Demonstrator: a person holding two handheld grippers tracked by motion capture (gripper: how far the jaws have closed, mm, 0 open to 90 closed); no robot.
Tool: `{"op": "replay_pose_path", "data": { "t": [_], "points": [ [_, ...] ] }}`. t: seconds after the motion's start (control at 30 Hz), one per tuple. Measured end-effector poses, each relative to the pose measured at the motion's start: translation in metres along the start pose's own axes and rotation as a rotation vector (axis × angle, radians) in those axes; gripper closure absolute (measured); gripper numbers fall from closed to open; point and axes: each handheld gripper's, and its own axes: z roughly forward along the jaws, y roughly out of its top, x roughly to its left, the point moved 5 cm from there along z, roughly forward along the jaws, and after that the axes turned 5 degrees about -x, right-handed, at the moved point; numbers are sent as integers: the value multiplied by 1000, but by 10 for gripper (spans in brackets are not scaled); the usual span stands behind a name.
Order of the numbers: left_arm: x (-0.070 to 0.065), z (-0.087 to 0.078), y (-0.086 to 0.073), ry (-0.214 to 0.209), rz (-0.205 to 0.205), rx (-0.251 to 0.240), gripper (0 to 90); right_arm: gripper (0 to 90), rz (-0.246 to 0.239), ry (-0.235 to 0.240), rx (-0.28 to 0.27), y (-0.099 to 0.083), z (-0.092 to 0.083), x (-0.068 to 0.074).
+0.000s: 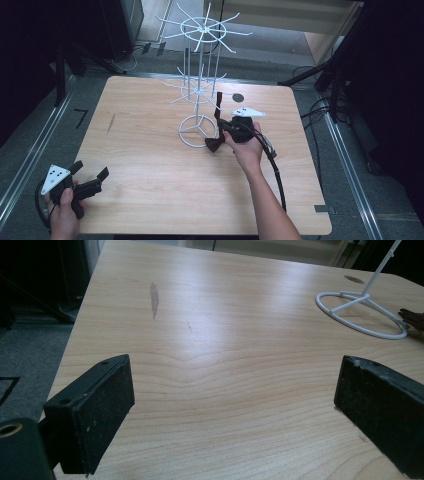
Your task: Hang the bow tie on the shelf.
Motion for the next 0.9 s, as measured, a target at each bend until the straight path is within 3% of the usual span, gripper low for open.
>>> {"op": "replay_pose_path", "data": {
  "t": [0.17, 0.3, 0.37, 0.6, 0.67, 0.9],
  "points": [
    [0, 0, 0, 2, 2, 1, 32, 854, 32, -2, -36, -9, 0, -4],
    [-1, 0, 0, 9, 3, -3, 32, 647, 43, -40, -50, -16, -4, -12],
    [-1, 0, 0, 11, 5, 0, 32, 498, 53, -35, -62, -16, -10, -15],
    [-1, 1, 0, 11, 7, 6, 32, 181, 3, -46, -31, -17, -31, -15],
    [-1, 2, 0, 13, 9, 17, 32, 169, -24, -61, -34, -18, -37, -13],
    [-2, 3, 0, 8, 7, 21, 32, 140, -21, -65, -40, -26, -56, -11]
  ]
}}
